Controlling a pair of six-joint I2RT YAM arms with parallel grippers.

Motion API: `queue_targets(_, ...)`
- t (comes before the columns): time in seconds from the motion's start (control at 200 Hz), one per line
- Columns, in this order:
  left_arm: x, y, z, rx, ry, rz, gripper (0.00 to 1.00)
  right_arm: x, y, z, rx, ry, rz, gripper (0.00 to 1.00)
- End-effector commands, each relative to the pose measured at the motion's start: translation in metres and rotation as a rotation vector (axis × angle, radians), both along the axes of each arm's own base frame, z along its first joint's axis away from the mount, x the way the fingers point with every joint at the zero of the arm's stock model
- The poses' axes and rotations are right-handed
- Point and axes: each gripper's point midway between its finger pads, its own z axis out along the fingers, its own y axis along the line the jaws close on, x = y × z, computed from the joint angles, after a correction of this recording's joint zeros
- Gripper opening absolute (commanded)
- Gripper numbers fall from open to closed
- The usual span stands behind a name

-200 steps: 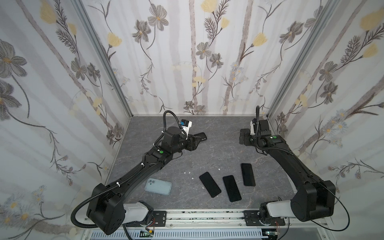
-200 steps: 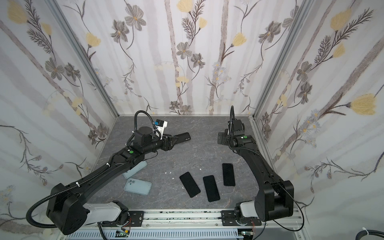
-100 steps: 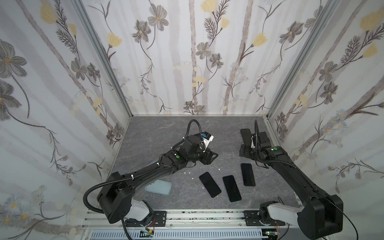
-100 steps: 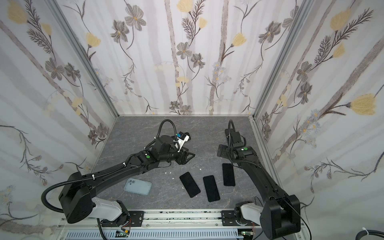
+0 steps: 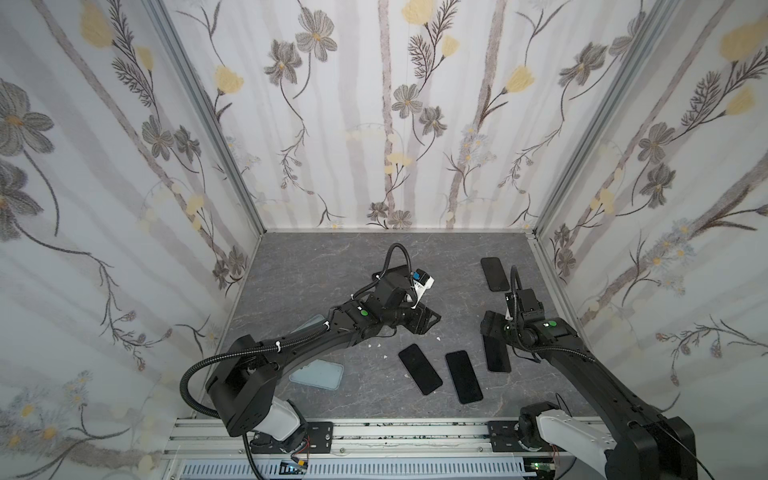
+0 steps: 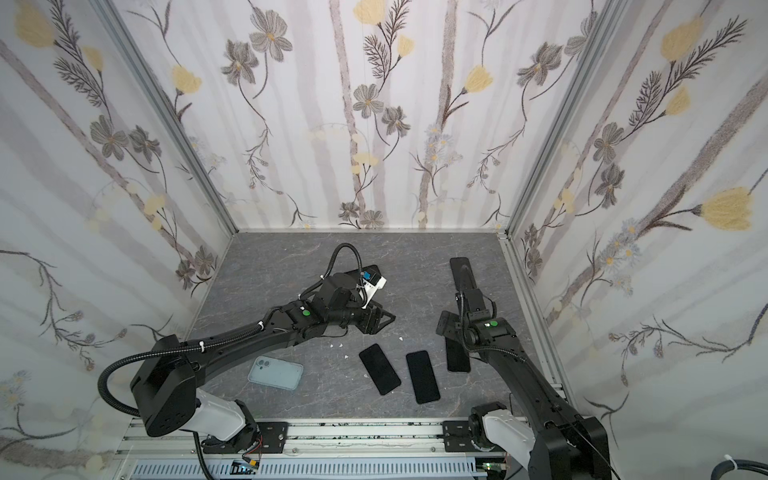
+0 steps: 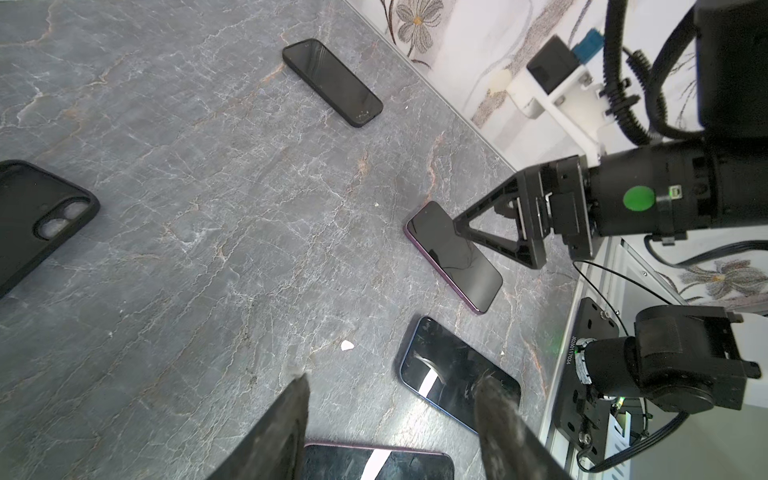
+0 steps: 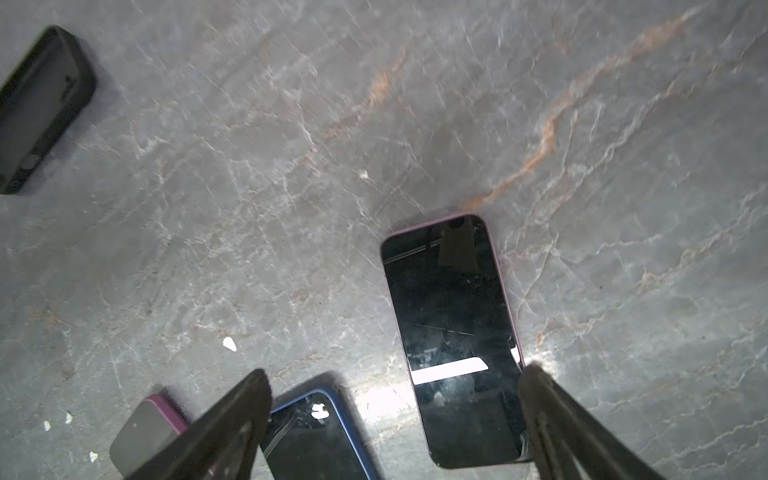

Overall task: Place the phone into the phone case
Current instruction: 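Close the right gripper on the purple-edged phone while the left gripper hovers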

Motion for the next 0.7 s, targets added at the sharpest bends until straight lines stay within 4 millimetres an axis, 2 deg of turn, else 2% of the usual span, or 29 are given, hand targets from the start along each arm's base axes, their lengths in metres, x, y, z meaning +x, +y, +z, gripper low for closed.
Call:
queue_targets(0.0, -0.001, -0.001, -0.007, 0.024, 0.035, -0.002, 0.64, -0.006, 0.005, -0.007, 0.045, 0.006, -0.016, 0.93)
queue_targets(0.27, -0.002, -0.005, -0.030, 0.099, 0.123, -0.013, 0.65, -0.018, 0.012, -0.023, 0.077, 0.021, -0.011, 0.93)
queue_targets(0.425, -0.001, -0.004, -0.033, 0.110, 0.131, -0.010, 0.65, -0.025, 0.016, -0.039, 0.071, 0.052, -0.006, 0.93)
queue_targets(0.53, -0.001, -0.004, -0.035, 0.119, 0.134, -0.009, 0.66, -0.029, 0.005, -0.045, -0.006, 0.074, -0.031, 0.94)
queue_targets(0.694, -0.002, -0.005, -0.034, 0.115, 0.141, -0.012, 0.66, -0.025, 0.000, -0.050, -0.029, 0.088, -0.086, 0.98)
